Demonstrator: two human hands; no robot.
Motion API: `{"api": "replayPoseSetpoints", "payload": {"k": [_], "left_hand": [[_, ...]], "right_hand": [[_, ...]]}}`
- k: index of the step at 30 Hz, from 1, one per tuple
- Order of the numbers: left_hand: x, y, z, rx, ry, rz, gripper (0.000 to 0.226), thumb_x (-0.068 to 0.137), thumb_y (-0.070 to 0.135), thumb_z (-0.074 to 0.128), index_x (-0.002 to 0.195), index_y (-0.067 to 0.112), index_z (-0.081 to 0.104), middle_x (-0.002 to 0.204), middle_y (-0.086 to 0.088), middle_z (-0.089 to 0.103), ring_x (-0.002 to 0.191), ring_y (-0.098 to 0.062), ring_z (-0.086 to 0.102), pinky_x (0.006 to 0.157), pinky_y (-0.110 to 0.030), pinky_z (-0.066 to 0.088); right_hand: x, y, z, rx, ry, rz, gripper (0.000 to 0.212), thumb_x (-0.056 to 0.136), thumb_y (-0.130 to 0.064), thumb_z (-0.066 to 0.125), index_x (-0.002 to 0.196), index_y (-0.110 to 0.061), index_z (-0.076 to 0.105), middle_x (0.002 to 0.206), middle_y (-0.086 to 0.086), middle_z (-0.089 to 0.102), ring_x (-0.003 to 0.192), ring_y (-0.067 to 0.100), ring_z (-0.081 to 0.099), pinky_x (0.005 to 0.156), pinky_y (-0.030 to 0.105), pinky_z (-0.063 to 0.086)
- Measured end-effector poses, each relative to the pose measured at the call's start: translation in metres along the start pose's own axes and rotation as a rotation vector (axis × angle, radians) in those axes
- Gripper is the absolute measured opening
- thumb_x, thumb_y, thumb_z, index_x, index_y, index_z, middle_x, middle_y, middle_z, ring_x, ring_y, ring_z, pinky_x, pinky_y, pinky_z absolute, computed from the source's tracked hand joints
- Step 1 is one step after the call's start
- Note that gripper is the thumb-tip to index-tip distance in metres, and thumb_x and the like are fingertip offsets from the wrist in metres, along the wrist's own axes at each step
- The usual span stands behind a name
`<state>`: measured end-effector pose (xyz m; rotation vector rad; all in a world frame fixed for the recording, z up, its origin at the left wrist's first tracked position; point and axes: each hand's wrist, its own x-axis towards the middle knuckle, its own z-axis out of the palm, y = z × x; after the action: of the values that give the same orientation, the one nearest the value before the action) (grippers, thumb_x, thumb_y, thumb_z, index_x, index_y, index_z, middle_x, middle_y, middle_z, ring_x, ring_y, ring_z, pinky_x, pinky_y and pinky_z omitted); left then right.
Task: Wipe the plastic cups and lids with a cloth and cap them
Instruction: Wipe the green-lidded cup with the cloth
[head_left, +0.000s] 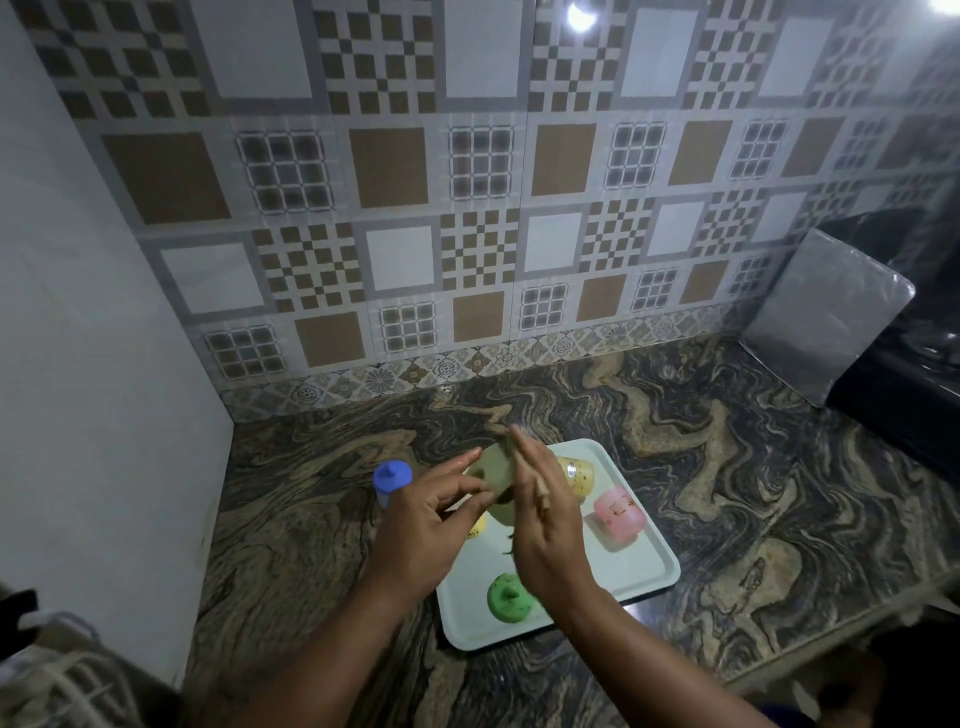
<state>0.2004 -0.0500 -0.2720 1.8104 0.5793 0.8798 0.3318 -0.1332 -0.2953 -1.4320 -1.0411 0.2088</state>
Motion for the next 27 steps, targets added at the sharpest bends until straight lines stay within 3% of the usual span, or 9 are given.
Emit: {"api": "replayPoseSetpoints", "payload": {"k": [3, 5, 7, 10, 13, 16, 19, 22, 27], "left_hand": [[-0.004, -0.007, -0.002, -0.092, 0.028, 0.004, 0.008, 0.090, 0.005, 0.072, 0.087, 0.011, 0.075, 0.140, 0.011, 0.062, 0.128, -0.008, 0.060, 0.098, -0.032, 0.054], [-0.002, -0.008, -0.002, 0.047, 0.083, 0.047, 0.017, 0.091, 0.009, 0.072, 0.078, 0.019, 0.069, 0.148, 0.016, 0.053, 0.131, -0.001, 0.054, 0.094, -0.022, 0.052], [-0.001, -0.009, -0.002, 0.285, 0.062, 0.173, 0.023, 0.091, 0.015, 0.072, 0.075, 0.027, 0.060, 0.155, 0.016, 0.042, 0.137, 0.006, 0.044, 0.094, -0.016, 0.047], [0.001, -0.015, -0.009, 0.432, -0.123, 0.284, 0.013, 0.092, 0.019, 0.071, 0.082, 0.020, 0.063, 0.158, 0.014, 0.040, 0.141, 0.007, 0.038, 0.102, -0.015, 0.041], [0.004, -0.024, -0.029, 0.466, -0.247, 0.223, 0.010, 0.091, 0.030, 0.069, 0.085, 0.023, 0.067, 0.153, 0.018, 0.044, 0.138, 0.006, 0.042, 0.105, -0.020, 0.041], [-0.002, -0.043, -0.042, 0.528, -0.178, 0.113, 0.012, 0.088, 0.040, 0.069, 0.095, 0.030, 0.065, 0.144, 0.017, 0.052, 0.131, -0.005, 0.054, 0.097, -0.031, 0.050], [-0.019, -0.063, -0.039, 0.595, -0.026, -0.109, 0.031, 0.082, 0.045, 0.072, 0.104, 0.037, 0.051, 0.114, 0.016, 0.063, 0.096, -0.016, 0.066, 0.077, -0.038, 0.056], [-0.038, -0.085, -0.032, 0.577, 0.133, -0.312, 0.036, 0.080, 0.037, 0.079, 0.097, 0.032, 0.047, 0.090, 0.008, 0.062, 0.076, -0.020, 0.060, 0.060, -0.032, 0.045], [-0.043, -0.108, -0.020, 0.668, 0.213, -0.539, 0.032, 0.081, 0.037, 0.078, 0.089, 0.024, 0.050, 0.077, 0.006, 0.055, 0.073, -0.024, 0.058, 0.055, -0.033, 0.024]], "right_hand": [[0.024, 0.006, -0.008, 0.558, 0.064, 0.868, 0.047, 0.112, -0.045, 0.042, 0.128, -0.012, 0.072, 0.113, 0.015, 0.079, 0.103, 0.032, 0.073, 0.074, 0.037, 0.063], [0.023, 0.007, -0.009, 0.801, 0.067, 1.074, 0.055, 0.110, -0.047, 0.042, 0.133, -0.005, 0.068, 0.121, 0.023, 0.076, 0.109, 0.040, 0.071, 0.090, 0.051, 0.061], [0.018, -0.001, -0.003, 0.897, 0.074, 1.079, 0.060, 0.110, -0.047, 0.037, 0.131, -0.001, 0.069, 0.127, 0.025, 0.073, 0.118, 0.042, 0.068, 0.110, 0.056, 0.050], [0.027, -0.006, -0.003, 0.994, 0.114, 1.101, 0.056, 0.110, -0.046, 0.036, 0.119, -0.004, 0.072, 0.118, 0.024, 0.076, 0.107, 0.040, 0.070, 0.099, 0.051, 0.052], [0.043, 0.002, -0.011, 1.029, 0.229, 1.115, 0.055, 0.108, -0.046, 0.042, 0.139, -0.007, 0.067, 0.136, 0.020, 0.071, 0.129, 0.039, 0.065, 0.098, 0.047, 0.053], [0.050, 0.010, -0.018, 1.042, 0.278, 1.110, 0.053, 0.108, -0.044, 0.046, 0.144, -0.011, 0.064, 0.140, 0.014, 0.069, 0.134, 0.033, 0.063, 0.096, 0.050, 0.056], [0.048, 0.020, -0.022, 0.961, 0.293, 1.100, 0.050, 0.109, -0.044, 0.046, 0.140, -0.010, 0.067, 0.132, 0.013, 0.074, 0.124, 0.032, 0.069, 0.087, 0.049, 0.060], [0.038, 0.028, -0.025, 0.885, 0.280, 1.101, 0.045, 0.110, -0.042, 0.045, 0.130, -0.011, 0.071, 0.106, 0.008, 0.082, 0.098, 0.027, 0.076, 0.072, 0.042, 0.062], [0.032, 0.041, -0.039, 0.788, 0.232, 1.102, 0.040, 0.111, -0.040, 0.045, 0.123, -0.014, 0.074, 0.091, 0.004, 0.083, 0.094, 0.026, 0.073, 0.087, 0.047, 0.058]]}}
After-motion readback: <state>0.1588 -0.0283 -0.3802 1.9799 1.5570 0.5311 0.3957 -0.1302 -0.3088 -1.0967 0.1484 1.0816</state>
